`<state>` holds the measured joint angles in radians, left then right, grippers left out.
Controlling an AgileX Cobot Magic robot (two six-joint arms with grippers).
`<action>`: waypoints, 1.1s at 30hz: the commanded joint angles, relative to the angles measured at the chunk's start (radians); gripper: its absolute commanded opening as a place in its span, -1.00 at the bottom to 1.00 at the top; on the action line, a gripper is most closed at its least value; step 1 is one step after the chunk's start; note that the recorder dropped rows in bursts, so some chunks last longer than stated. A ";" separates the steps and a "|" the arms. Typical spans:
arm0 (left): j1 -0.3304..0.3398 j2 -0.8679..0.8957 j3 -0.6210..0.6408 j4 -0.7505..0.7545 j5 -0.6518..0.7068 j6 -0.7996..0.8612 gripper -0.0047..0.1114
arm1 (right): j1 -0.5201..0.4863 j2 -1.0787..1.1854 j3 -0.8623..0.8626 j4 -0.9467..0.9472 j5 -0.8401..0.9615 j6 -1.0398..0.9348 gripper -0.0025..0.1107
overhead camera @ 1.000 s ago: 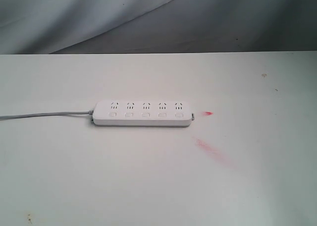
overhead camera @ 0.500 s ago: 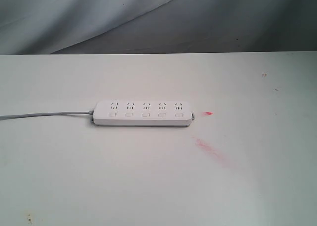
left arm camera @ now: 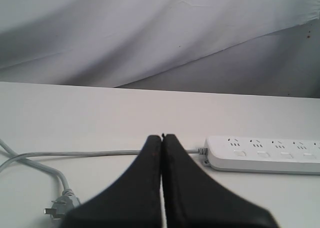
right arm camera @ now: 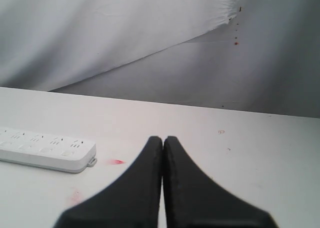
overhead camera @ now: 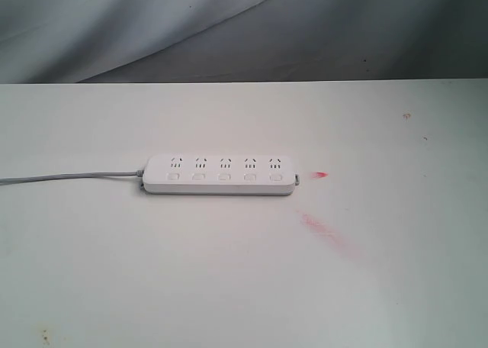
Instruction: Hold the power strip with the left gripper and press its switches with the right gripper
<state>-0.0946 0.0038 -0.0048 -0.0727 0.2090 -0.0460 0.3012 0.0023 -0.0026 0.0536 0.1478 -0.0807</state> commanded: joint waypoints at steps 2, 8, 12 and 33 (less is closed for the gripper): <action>0.002 -0.004 0.005 0.003 -0.002 -0.003 -0.92 | -0.005 -0.002 0.003 0.011 -0.016 -0.013 -0.96; 0.002 -0.004 0.005 0.003 -0.002 -0.003 -0.92 | -0.005 -0.002 0.003 0.039 -0.016 0.059 -0.96; 0.002 -0.004 0.005 0.003 -0.002 -0.003 -0.92 | -0.005 -0.002 0.003 0.046 -0.016 0.095 -0.96; 0.002 -0.004 0.005 0.003 -0.002 -0.003 -0.92 | -0.094 -0.002 0.003 0.038 -0.014 0.088 -0.96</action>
<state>-0.0946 0.0038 -0.0048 -0.0727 0.2090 -0.0460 0.2161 0.0023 -0.0026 0.0881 0.1454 0.0000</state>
